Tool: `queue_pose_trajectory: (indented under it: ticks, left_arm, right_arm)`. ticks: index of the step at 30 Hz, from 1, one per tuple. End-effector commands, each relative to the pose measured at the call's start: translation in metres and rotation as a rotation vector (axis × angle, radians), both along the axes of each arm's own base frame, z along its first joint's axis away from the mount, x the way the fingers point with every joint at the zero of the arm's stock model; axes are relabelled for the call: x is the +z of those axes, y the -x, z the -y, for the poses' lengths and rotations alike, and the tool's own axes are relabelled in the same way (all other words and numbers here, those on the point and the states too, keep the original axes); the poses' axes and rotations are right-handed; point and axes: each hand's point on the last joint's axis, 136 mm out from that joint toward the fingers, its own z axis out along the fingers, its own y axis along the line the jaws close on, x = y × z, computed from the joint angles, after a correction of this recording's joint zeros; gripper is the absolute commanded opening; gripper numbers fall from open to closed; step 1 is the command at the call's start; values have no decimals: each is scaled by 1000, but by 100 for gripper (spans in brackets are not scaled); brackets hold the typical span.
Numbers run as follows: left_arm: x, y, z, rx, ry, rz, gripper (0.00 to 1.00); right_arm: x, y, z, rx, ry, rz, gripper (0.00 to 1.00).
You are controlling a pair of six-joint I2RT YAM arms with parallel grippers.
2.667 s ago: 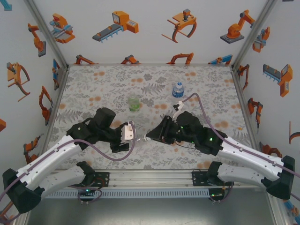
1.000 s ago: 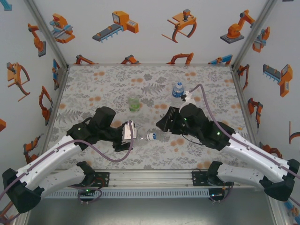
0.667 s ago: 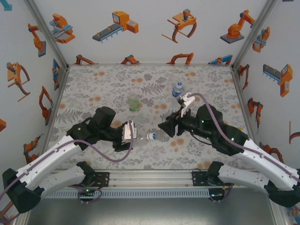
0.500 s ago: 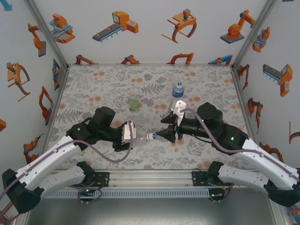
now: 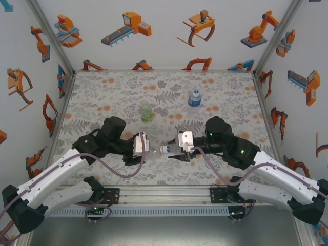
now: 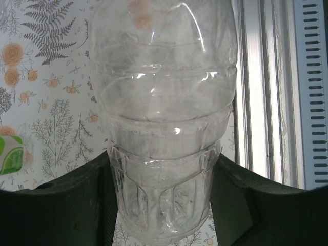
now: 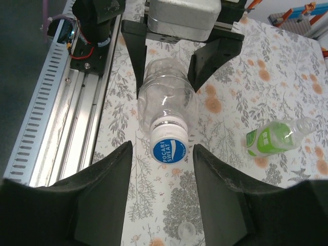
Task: Screw on the bottle caps
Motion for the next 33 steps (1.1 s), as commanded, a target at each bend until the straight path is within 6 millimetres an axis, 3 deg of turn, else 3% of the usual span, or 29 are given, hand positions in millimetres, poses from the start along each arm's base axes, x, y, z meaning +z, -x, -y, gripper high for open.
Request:
queue_pose_trajectory:
  ticks: [1, 17, 23, 27, 30, 33]
  left_arm:
    - [17, 3, 4, -36, 49, 34, 0]
    - [17, 4, 4, -36, 52, 35, 0]
    - [18, 4, 4, -36, 53, 36, 0]
    - [18, 4, 3, -32, 53, 40, 0]
    - [18, 2, 3, -27, 50, 48, 0]
    - [18, 1, 3, -25, 47, 51, 0]
  right_arm:
    - [11, 4, -3, 38, -58, 39, 47]
    - [-3, -1, -8, 22, -27, 6, 41]
    - [-3, -9, -9, -36, -30, -37, 32]
    - [-5, -29, -9, -194, -49, -204, 22]
    - [-8, -50, -7, -372, -97, -441, 12]
    - [-19, -69, -2, -562, -130, -735, 10]
